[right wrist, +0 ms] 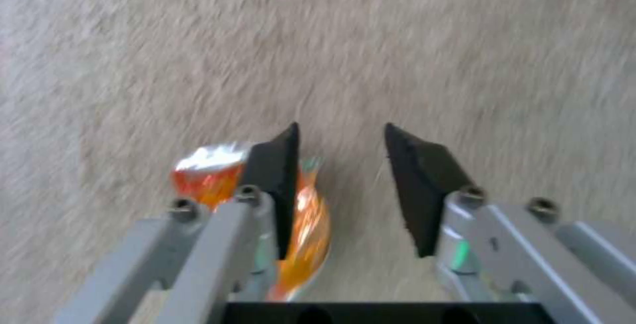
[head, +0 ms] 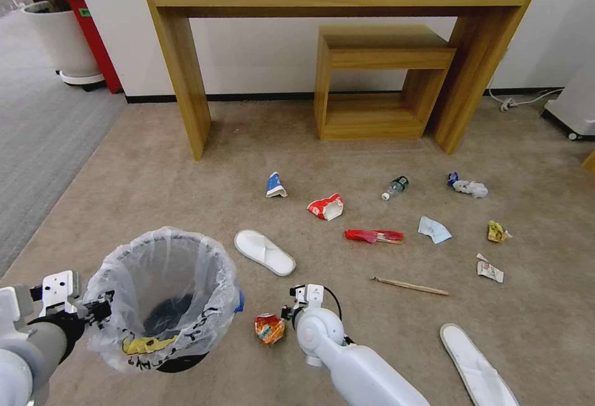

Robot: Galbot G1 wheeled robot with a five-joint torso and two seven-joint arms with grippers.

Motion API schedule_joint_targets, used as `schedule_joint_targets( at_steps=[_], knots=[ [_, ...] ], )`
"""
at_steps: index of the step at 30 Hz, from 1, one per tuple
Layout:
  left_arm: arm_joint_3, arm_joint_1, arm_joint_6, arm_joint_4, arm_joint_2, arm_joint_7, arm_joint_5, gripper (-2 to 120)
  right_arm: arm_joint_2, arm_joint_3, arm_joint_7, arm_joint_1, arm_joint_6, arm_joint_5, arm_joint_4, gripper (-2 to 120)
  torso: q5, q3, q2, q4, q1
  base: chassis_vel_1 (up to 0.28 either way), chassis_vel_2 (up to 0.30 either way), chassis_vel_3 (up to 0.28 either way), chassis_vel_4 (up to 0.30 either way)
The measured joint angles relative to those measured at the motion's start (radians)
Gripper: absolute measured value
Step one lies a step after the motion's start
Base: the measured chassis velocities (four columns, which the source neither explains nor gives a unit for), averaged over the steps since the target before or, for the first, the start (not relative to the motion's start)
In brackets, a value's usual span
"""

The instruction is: Pick up the trash bin and place the garbage on the floor into it.

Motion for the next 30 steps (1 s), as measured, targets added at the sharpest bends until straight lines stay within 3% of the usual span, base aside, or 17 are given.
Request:
schedule_joint_targets(
  at_steps=[5, 16, 30],
  knots=[
    [-0.01, 0.005, 0.001, 0.0, 0.004, 0.0, -0.002, 1, -0.018, 0.018, 0.102, -0.025, -0.107, 0.2, 0.131, 62, 0.0, 0.0, 0.0, 0.0, 0.0, 0.0, 0.0, 0.0, 0.0],
    [0.005, 0.004, 0.003, 0.0, -0.006, -0.001, 0.009, 1, -0.005, 0.007, 0.16, -0.023, -0.122, 0.218, 0.105, 98, 0.0, 0.0, 0.0, 0.0, 0.0, 0.0, 0.0, 0.0, 0.0],
    [0.019, 0.009, 0.003, 0.001, -0.021, 0.004, 0.027, 1, 0.052, -0.017, 0.082, -0.001, -0.075, 0.136, -0.027, 100, 0.0, 0.0, 0.0, 0.0, 0.0, 0.0, 0.0, 0.0, 0.0]
  ],
)
